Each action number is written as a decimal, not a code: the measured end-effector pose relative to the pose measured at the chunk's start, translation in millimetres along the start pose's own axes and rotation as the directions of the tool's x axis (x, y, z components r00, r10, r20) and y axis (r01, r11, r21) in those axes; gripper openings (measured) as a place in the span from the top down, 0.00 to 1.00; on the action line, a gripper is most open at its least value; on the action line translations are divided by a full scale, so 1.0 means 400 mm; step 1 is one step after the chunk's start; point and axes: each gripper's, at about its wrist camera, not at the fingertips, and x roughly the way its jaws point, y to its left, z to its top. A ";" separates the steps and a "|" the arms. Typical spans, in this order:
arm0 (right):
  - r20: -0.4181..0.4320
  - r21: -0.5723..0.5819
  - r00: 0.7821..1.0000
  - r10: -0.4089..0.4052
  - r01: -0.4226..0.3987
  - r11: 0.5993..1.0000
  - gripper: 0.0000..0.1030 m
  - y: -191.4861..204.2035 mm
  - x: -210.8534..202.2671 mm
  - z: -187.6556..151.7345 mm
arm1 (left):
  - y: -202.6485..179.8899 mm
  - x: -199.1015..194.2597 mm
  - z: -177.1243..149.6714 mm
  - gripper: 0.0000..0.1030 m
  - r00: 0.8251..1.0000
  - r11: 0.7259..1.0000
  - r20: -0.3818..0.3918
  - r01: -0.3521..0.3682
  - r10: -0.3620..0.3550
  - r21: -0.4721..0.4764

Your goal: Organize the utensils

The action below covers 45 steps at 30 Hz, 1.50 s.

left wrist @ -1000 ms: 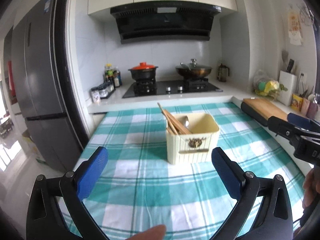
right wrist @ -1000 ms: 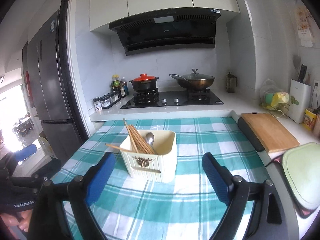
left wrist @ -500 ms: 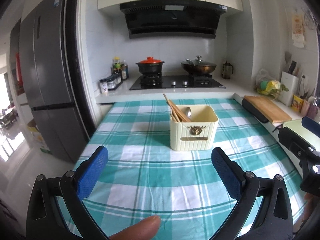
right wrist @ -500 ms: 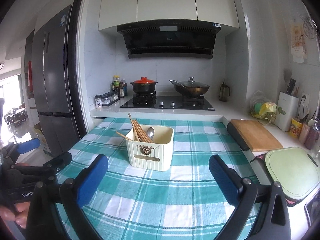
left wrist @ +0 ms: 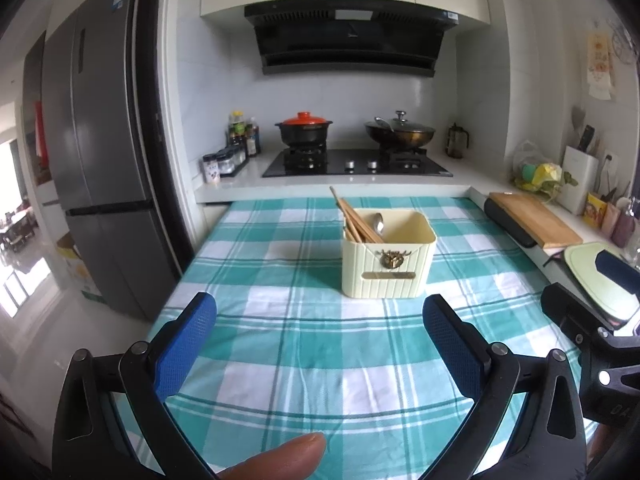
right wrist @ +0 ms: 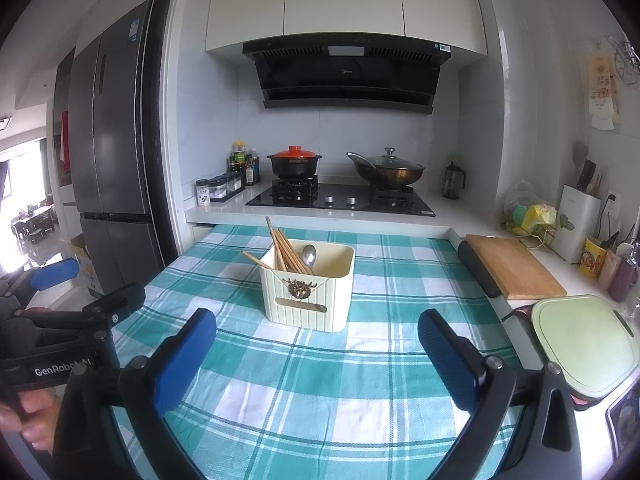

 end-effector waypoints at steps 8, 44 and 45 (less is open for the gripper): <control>-0.006 0.005 1.000 -0.006 0.006 1.000 0.00 0.006 0.001 0.003 | 0.014 0.009 0.000 0.00 1.000 1.000 -0.013 -0.016 0.015 -0.020; -0.024 -0.002 0.998 0.064 -0.064 0.998 0.00 0.023 -0.001 0.003 | 0.024 0.010 0.004 0.00 1.000 0.999 -0.025 -0.019 0.018 -0.028; -0.025 -0.005 0.998 0.063 -0.064 0.998 0.00 0.025 0.000 0.003 | 0.025 0.010 0.003 0.00 1.000 0.999 -0.024 -0.020 0.020 -0.028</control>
